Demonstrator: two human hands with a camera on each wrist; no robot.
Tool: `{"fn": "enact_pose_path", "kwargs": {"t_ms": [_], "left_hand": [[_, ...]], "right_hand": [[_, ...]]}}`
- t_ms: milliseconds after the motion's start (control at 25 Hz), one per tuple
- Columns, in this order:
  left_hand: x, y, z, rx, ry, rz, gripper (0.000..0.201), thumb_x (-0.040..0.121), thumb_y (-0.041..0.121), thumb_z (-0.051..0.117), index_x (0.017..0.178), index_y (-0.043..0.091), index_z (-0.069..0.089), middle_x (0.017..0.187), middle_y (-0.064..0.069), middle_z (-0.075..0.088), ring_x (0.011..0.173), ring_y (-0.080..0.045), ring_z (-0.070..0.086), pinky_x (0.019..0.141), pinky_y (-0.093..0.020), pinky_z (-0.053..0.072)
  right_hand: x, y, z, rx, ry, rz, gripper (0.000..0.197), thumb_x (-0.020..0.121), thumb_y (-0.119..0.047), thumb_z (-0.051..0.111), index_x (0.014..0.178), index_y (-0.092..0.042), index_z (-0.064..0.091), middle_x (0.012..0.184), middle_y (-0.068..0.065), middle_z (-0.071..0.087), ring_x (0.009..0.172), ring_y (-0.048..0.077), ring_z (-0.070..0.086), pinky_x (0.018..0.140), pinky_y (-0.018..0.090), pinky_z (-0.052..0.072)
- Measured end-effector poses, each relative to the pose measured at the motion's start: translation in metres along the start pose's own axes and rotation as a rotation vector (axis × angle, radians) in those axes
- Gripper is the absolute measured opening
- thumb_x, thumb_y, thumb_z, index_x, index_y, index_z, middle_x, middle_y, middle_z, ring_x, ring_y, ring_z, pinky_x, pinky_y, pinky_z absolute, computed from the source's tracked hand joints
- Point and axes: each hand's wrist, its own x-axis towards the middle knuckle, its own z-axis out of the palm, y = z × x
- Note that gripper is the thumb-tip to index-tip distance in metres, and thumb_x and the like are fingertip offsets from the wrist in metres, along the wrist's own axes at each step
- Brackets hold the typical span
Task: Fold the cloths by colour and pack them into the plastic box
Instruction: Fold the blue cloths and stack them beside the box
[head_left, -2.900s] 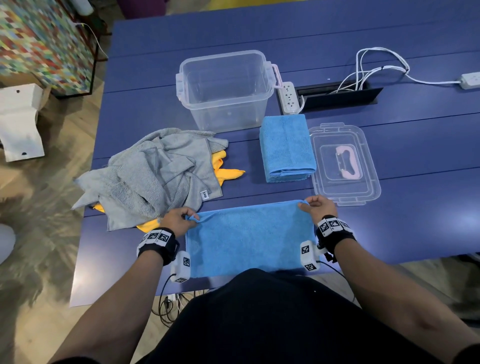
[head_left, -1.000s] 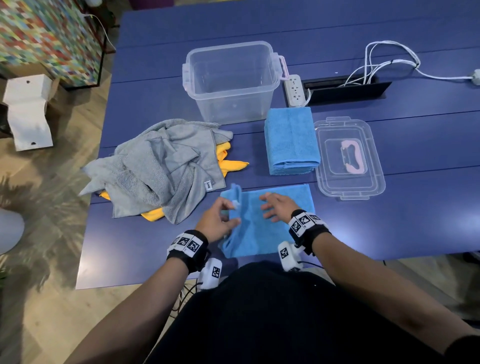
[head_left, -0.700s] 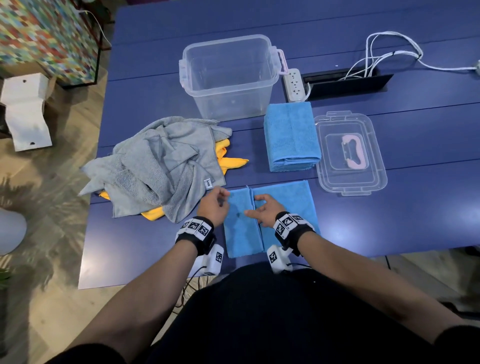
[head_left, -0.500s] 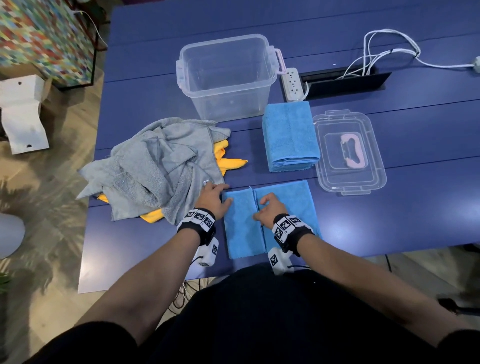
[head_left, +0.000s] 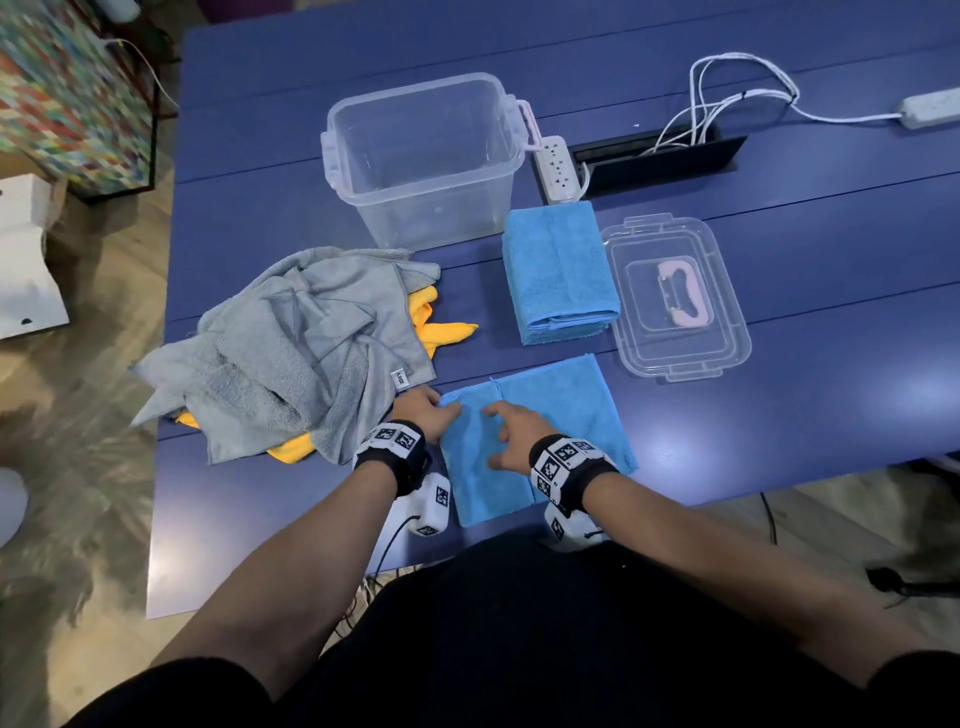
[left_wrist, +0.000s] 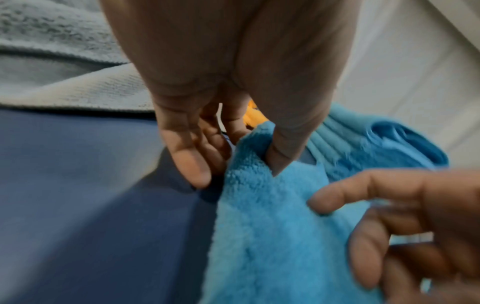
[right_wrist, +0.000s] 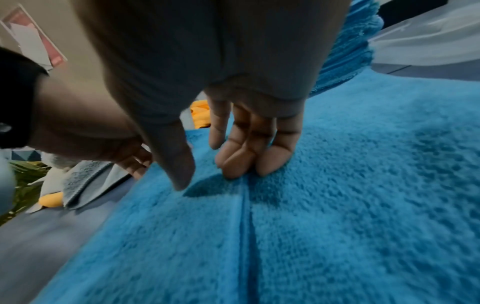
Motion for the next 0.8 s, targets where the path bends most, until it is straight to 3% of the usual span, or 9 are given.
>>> {"fn": "enact_pose_path", "kwargs": {"t_ms": [80, 160, 240, 360, 440, 520, 600, 680, 800], "left_hand": [[-0.001, 0.007, -0.006, -0.322, -0.103, -0.140, 0.031, 0.075, 0.029, 0.072, 0.093, 0.013, 0.053, 0.081, -0.010, 0.063, 0.068, -0.029, 0.068, 0.068, -0.049, 0.061], [-0.002, 0.013, -0.011, -0.539, -0.210, -0.183, 0.036, 0.080, 0.018, 0.073, 0.100, 0.009, 0.044, 0.084, -0.016, 0.060, 0.059, -0.031, 0.067, 0.056, -0.046, 0.060], [-0.006, 0.020, -0.016, -0.648, -0.286, -0.145, 0.036, 0.085, 0.013, 0.072, 0.098, 0.012, 0.040, 0.090, -0.016, 0.059, 0.057, -0.028, 0.069, 0.046, -0.033, 0.057], [-0.012, 0.024, -0.020, -0.669, -0.342, -0.037, 0.036, 0.083, 0.008, 0.072, 0.102, 0.016, 0.042, 0.089, -0.011, 0.065, 0.063, -0.019, 0.069, 0.049, -0.026, 0.055], [-0.009, 0.023, -0.017, -0.581, -0.319, 0.104, 0.048, 0.070, 0.004, 0.071, 0.110, 0.017, 0.048, 0.102, -0.010, 0.063, 0.076, -0.017, 0.065, 0.058, -0.020, 0.053], [-0.003, 0.025, -0.015, -0.279, -0.196, 0.346, 0.060, 0.065, 0.005, 0.066, 0.121, 0.021, 0.051, 0.124, -0.005, 0.053, 0.103, -0.015, 0.056, 0.084, -0.019, 0.049], [0.003, 0.032, -0.006, 0.014, -0.220, 0.586, 0.068, 0.061, 0.016, 0.066, 0.128, 0.021, 0.057, 0.134, 0.004, 0.048, 0.121, -0.010, 0.046, 0.107, -0.025, 0.033], [0.000, 0.045, 0.006, 0.129, -0.304, 0.643, 0.058, 0.060, 0.034, 0.066, 0.116, 0.019, 0.067, 0.116, 0.009, 0.060, 0.110, -0.007, 0.052, 0.101, -0.022, 0.035], [-0.001, 0.060, 0.018, 0.104, -0.288, 0.522, 0.034, 0.067, 0.046, 0.066, 0.091, 0.021, 0.067, 0.089, 0.006, 0.071, 0.086, -0.015, 0.065, 0.080, -0.028, 0.050]], "right_hand": [[0.000, -0.007, 0.003, -0.016, -0.009, -0.045, 0.094, 0.065, -0.057, 0.078, 0.143, -0.026, 0.035, 0.123, 0.003, 0.049, 0.108, 0.020, 0.055, 0.094, 0.037, 0.047], [0.001, -0.014, 0.004, 0.009, -0.018, -0.030, 0.100, 0.066, -0.062, 0.074, 0.147, -0.023, 0.031, 0.133, 0.005, 0.044, 0.116, 0.024, 0.053, 0.099, 0.039, 0.045], [0.000, -0.018, 0.002, 0.045, 0.008, 0.029, 0.096, 0.067, -0.053, 0.076, 0.145, -0.021, 0.031, 0.134, 0.006, 0.045, 0.117, 0.025, 0.052, 0.098, 0.038, 0.045], [-0.006, -0.014, -0.008, 0.035, 0.060, 0.073, 0.066, 0.080, -0.026, 0.070, 0.137, -0.015, 0.040, 0.128, 0.009, 0.054, 0.116, 0.029, 0.053, 0.094, 0.034, 0.045], [-0.012, -0.005, -0.018, 0.064, 0.099, 0.092, 0.047, 0.088, -0.015, 0.058, 0.134, -0.014, 0.046, 0.125, 0.010, 0.059, 0.116, 0.031, 0.055, 0.093, 0.033, 0.044], [-0.018, 0.004, -0.031, 0.161, 0.114, 0.107, 0.045, 0.090, -0.009, 0.051, 0.134, -0.018, 0.049, 0.121, 0.006, 0.061, 0.113, 0.028, 0.056, 0.090, 0.031, 0.045], [-0.025, 0.015, -0.043, 0.207, 0.098, 0.105, 0.047, 0.089, -0.005, 0.049, 0.133, -0.021, 0.053, 0.111, 0.003, 0.061, 0.106, 0.026, 0.058, 0.082, 0.028, 0.045], [-0.029, 0.026, -0.052, 0.229, 0.078, 0.117, 0.046, 0.087, -0.004, 0.049, 0.130, -0.021, 0.057, 0.107, 0.002, 0.061, 0.101, 0.025, 0.059, 0.078, 0.027, 0.044], [-0.025, 0.053, -0.060, 0.304, 0.127, 0.251, 0.051, 0.079, -0.022, 0.059, 0.129, -0.022, 0.057, 0.117, 0.004, 0.064, 0.099, 0.022, 0.059, 0.080, 0.027, 0.046]]}}
